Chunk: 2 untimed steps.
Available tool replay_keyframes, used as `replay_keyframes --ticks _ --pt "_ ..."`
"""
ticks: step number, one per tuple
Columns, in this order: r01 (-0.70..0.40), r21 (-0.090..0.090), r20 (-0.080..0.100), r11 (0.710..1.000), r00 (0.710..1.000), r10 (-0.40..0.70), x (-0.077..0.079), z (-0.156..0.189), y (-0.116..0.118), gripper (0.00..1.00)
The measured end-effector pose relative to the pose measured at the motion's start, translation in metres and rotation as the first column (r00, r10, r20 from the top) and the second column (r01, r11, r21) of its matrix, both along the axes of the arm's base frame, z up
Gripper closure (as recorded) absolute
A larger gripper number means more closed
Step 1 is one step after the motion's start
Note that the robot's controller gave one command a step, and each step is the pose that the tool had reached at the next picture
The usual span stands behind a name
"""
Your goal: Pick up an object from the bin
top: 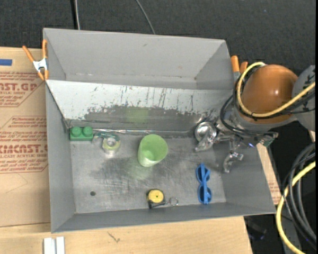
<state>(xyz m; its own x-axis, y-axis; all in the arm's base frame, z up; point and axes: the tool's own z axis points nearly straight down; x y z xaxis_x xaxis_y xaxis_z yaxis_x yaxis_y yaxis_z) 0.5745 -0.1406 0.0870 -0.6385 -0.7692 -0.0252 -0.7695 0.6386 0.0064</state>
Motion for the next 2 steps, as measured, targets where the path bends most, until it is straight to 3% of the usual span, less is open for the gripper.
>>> replay_keyframes --ticks 1,2 --pt "0.087 -0.018 0.014 0.996 0.996 -0.087 -0.0407 -0.0115 0.0131 0.0" --pt "0.085 -0.017 0.015 0.996 0.996 -0.085 -0.0392 -0.0101 0.0136 1.0"
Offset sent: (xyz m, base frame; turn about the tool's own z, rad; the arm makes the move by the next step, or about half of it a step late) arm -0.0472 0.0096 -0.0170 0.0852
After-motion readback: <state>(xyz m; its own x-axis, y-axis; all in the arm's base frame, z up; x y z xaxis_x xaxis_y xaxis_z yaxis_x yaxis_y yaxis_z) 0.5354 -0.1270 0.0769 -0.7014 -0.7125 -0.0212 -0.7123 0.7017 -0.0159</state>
